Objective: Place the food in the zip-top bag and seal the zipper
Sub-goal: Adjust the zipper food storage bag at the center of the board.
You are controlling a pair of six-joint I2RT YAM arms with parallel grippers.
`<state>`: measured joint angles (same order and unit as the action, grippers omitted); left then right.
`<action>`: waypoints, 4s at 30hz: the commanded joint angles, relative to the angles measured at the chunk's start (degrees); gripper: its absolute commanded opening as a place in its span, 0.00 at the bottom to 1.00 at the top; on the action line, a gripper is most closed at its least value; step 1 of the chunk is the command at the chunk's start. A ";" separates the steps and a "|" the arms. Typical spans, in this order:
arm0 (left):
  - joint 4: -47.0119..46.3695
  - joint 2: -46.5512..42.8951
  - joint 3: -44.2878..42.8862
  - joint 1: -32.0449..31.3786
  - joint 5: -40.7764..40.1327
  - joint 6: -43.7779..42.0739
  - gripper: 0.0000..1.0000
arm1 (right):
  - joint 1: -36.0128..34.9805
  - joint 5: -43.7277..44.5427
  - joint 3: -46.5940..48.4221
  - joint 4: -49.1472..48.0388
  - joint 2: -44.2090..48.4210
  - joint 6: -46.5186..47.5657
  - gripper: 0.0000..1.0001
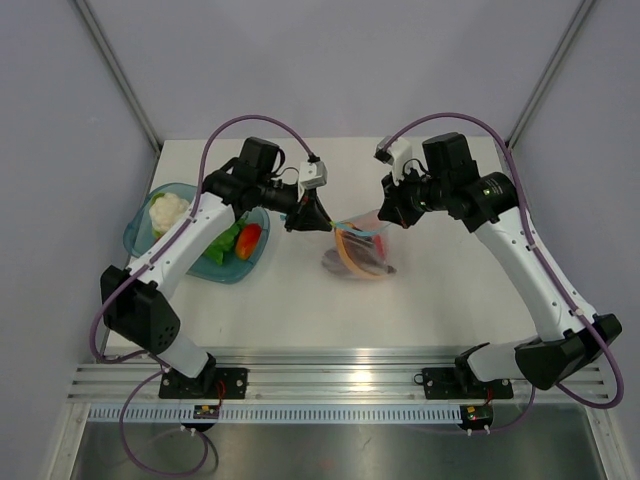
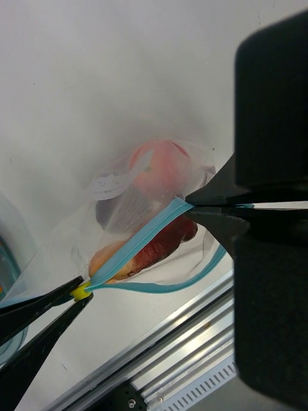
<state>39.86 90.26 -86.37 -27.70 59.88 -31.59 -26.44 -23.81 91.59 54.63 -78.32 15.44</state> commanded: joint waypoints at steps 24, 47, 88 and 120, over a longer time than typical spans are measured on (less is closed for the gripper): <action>-11.11 -5.01 4.63 -0.16 -1.69 9.18 0.57 | 0.51 -0.97 1.13 -1.99 3.79 -1.29 0.00; -9.97 -2.90 2.35 -0.95 0.06 7.95 0.42 | 0.51 -1.67 1.22 -2.34 3.18 -2.26 0.00; -4.52 -5.44 6.56 0.10 -2.22 3.91 0.00 | 0.51 2.10 -0.62 -2.86 5.11 -1.99 0.00; -5.49 -5.36 9.91 3.27 -0.64 4.96 0.00 | 0.51 3.34 -5.13 -8.76 4.32 -5.77 0.00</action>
<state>34.98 85.56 -76.14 -25.12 58.92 -25.63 -26.20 -23.03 81.21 47.97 -74.81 9.21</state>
